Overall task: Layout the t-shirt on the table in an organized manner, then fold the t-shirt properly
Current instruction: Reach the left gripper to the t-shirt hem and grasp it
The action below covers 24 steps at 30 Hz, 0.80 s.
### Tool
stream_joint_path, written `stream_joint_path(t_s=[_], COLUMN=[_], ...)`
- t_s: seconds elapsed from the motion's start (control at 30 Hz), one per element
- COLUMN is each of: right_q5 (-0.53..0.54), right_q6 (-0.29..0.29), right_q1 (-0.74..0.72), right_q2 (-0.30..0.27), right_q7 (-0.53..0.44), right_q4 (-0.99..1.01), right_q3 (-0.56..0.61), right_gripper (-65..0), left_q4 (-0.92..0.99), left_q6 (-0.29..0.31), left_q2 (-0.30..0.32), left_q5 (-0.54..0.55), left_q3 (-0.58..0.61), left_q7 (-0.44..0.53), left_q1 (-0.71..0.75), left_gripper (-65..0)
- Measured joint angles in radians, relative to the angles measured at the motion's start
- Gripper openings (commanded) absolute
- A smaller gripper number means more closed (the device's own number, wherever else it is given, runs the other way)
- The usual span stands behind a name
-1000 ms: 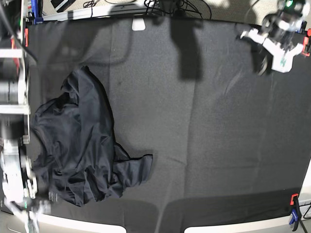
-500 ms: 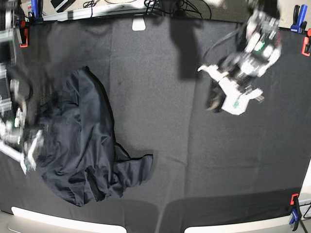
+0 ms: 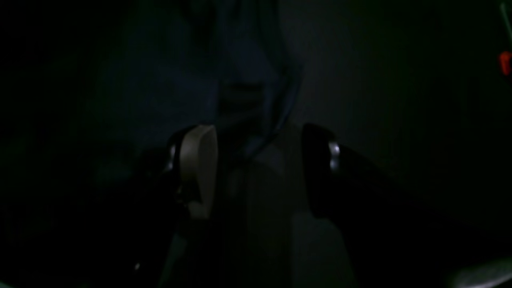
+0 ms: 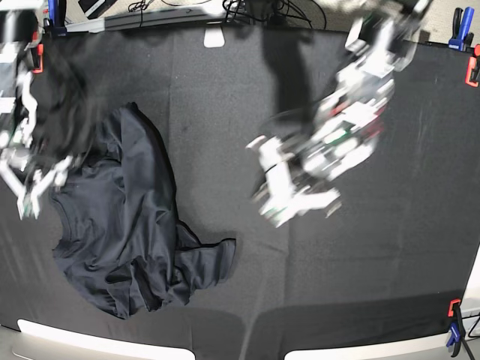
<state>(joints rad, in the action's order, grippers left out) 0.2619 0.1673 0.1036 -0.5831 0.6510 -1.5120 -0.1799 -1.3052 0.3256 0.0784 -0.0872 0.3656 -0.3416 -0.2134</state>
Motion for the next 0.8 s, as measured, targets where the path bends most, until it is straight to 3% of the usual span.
stream_joint_path(t_s=[0.13,0.23,0.43,0.57,0.67,0.8], right_q5=[-0.005,-0.052,-0.048,-0.051,-0.052,-0.052], right_q6=[0.005,0.008,0.008,0.008,0.004,0.004], right_q1=[0.044,0.055,0.06,0.06,0.059,0.058], right_q2=[0.038,0.077,0.126,0.149,0.161,0.168], right_q7=[0.0,0.0,0.001,0.001,-0.001,-0.003], right_q4=[0.0,0.0,0.0,-0.001,-0.002,-0.002], right_q3=[-0.002,0.0,-0.003,-0.003,-0.004,-0.005], right_gripper=[-32.1,-32.1,-32.1,-32.1,-32.1,-32.1], left_q4=[0.153,0.302,0.595,0.703,0.729,0.733], left_q6=[-0.01,-0.018,-0.159,-0.2,-0.279,-0.278], left_q2=[-0.063,-0.1,-0.194,-0.203,-0.203,-0.203], left_q5=[-0.114,-0.22,-0.314,-0.312,-0.337,-0.337], left_q3=[0.006,0.005,0.006,0.024,0.041,0.041], left_q7=[0.015,0.084,0.128,0.201,0.203,0.213], left_q1=[-0.097,-0.155,-0.289,-0.35,-0.373,-0.406], left_gripper=[-44.3,-44.3,-44.3,-44.3,-44.3,-44.3])
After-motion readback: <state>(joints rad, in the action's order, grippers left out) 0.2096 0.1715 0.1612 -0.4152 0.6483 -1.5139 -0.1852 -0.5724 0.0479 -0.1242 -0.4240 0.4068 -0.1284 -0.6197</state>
